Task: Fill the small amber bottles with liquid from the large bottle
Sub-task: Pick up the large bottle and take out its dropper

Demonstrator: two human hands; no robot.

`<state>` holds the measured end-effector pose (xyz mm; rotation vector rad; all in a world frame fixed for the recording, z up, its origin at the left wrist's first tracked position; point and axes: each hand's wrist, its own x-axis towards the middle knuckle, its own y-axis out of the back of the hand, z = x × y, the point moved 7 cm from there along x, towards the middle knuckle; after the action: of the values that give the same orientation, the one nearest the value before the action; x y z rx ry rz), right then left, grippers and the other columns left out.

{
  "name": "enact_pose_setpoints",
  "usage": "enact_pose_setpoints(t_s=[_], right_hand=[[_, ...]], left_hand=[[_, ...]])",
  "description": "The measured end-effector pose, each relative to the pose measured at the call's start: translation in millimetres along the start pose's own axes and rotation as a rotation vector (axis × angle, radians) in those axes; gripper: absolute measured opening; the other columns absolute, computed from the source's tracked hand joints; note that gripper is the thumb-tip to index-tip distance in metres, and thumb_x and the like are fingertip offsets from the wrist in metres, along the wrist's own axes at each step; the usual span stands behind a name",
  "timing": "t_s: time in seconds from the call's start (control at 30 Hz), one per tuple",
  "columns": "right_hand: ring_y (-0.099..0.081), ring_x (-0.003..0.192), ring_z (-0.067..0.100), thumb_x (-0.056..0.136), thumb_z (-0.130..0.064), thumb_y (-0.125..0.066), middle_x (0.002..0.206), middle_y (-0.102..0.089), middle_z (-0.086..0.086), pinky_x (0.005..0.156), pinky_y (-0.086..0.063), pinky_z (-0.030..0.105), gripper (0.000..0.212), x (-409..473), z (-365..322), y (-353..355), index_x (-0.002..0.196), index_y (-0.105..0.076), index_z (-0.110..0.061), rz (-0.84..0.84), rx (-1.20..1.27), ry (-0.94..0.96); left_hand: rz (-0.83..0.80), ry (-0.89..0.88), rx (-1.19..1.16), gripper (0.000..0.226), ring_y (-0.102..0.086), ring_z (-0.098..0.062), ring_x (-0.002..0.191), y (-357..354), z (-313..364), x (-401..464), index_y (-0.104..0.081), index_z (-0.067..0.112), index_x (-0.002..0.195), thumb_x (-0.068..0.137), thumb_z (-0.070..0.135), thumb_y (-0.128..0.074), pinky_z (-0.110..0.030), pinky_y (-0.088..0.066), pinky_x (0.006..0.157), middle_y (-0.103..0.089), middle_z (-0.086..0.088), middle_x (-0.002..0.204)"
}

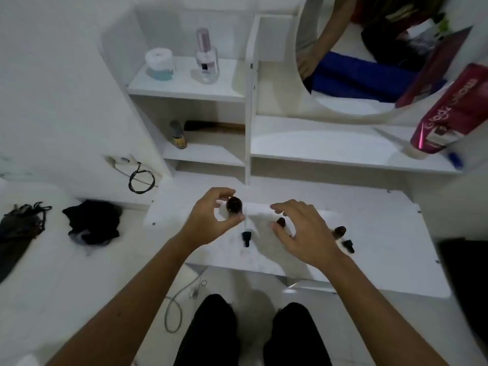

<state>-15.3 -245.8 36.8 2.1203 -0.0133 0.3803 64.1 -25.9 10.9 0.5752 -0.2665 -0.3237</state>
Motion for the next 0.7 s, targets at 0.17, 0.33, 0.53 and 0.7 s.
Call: enact_pose_setpoints(t_s=[0.17, 0.33, 0.53, 0.7], right_hand=[[-0.06, 0.099, 0.011, 0.097, -0.035, -0.065, 0.114, -0.065, -0.009, 0.092, -0.047, 0.031, 0.031, -14, -3, -44, 0.124, -0.065, -0.02, 0.015, 0.041, 0.074], [-0.06, 0.102, 0.01, 0.096, -0.035, -0.066, 0.113, -0.065, -0.007, 0.094, -0.046, 0.027, 0.031, -25, 5, -77, 0.123, -0.065, -0.02, 0.071, 0.062, 0.086], [-0.06, 0.104, 0.007, 0.092, -0.038, -0.07, 0.12, -0.059, -0.01, 0.094, -0.049, 0.024, 0.04, -51, 15, -120, 0.128, -0.061, -0.023, 0.062, 0.06, 0.028], [-0.049, 0.123, 0.007, 0.094, -0.043, -0.066, 0.138, -0.046, -0.01, 0.105, -0.045, 0.026, 0.055, -51, 4, -140, 0.144, -0.048, -0.03, -0.064, 0.01, -0.035]], left_hand=[[0.093, -0.013, -0.027, 0.062, -0.062, -0.008, 0.114, -14, -30, 3, -0.059, 0.021, 0.129, 0.076, 0.031, -0.089, -0.024, -0.052, 0.095, -0.063, 0.011, 0.124], [0.135, 0.013, -0.1, 0.059, -0.061, -0.004, 0.111, -39, -64, 0, -0.054, 0.033, 0.128, 0.079, 0.028, -0.087, -0.017, -0.053, 0.09, -0.064, 0.016, 0.122], [0.249, -0.045, -0.224, 0.056, -0.061, -0.005, 0.111, -52, -75, -20, -0.056, 0.028, 0.129, 0.082, 0.025, -0.085, -0.025, -0.056, 0.091, -0.064, 0.016, 0.122], [0.193, -0.053, -0.232, 0.058, -0.06, 0.0, 0.111, -54, -70, -40, -0.054, 0.028, 0.131, 0.082, 0.029, -0.084, -0.031, -0.058, 0.093, -0.064, 0.017, 0.122]])
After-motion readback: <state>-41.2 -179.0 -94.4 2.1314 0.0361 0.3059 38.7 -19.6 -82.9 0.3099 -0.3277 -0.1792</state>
